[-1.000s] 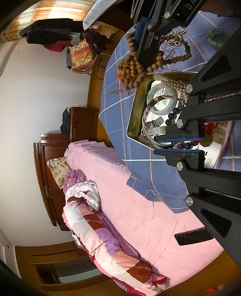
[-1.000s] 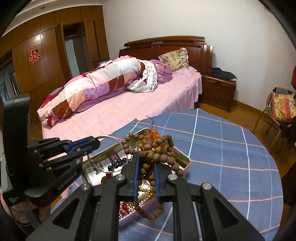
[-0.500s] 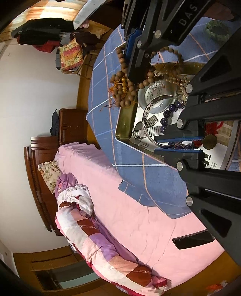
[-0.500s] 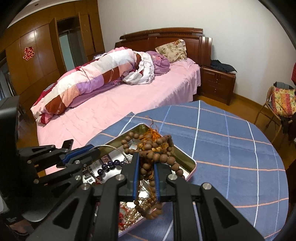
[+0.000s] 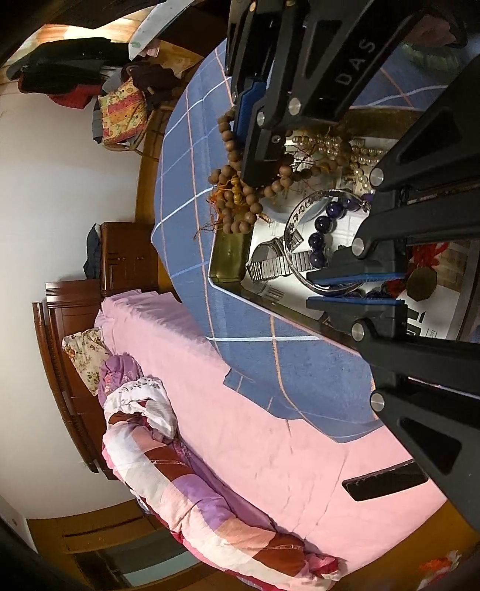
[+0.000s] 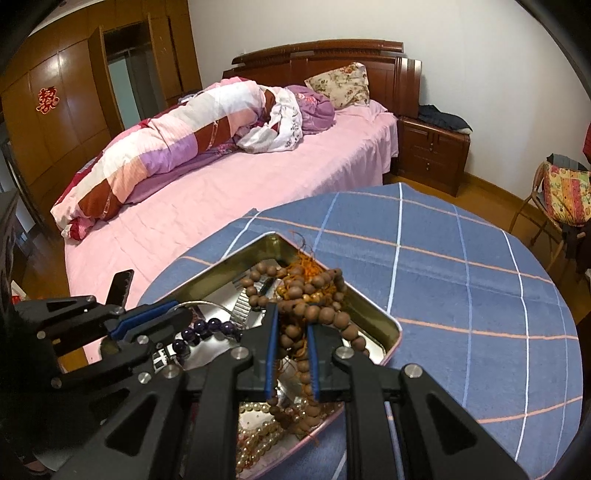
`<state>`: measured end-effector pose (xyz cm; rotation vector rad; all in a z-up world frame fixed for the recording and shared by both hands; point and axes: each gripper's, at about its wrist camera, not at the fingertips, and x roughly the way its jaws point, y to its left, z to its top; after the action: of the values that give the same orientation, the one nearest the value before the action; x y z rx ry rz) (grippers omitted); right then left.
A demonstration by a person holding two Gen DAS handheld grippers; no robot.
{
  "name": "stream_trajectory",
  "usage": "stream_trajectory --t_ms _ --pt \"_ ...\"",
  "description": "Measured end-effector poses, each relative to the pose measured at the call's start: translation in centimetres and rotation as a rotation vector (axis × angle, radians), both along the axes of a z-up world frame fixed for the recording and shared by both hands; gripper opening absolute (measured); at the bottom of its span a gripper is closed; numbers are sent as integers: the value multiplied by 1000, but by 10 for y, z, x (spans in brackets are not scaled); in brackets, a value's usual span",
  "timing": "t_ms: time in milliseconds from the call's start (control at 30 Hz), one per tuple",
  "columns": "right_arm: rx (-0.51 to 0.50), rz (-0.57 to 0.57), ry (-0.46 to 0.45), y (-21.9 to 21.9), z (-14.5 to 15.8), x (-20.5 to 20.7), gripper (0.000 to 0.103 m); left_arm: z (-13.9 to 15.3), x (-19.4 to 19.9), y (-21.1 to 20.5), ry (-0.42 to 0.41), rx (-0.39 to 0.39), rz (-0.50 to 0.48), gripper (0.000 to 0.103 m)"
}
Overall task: Organize jewelry
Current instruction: 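Lower the silver bangle into the tin with the left tool while the right tool drops the wooden beads in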
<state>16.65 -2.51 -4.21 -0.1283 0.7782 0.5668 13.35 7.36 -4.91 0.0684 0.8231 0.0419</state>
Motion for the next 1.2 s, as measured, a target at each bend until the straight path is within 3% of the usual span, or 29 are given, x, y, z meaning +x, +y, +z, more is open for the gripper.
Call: stream_trajectory --t_ms 600,1000,1133,1200 --pt "-42 2 46 9 -15 7 17 -15 6 0 52 0 -13 5" --pt "-18 9 73 8 -18 4 21 -21 6 2 64 8 -2 6" --pt "-2 7 58 6 -15 2 55 -21 5 3 65 0 10 6" --pt "0 3 43 5 -12 -1 58 -20 3 4 66 -8 9 6"
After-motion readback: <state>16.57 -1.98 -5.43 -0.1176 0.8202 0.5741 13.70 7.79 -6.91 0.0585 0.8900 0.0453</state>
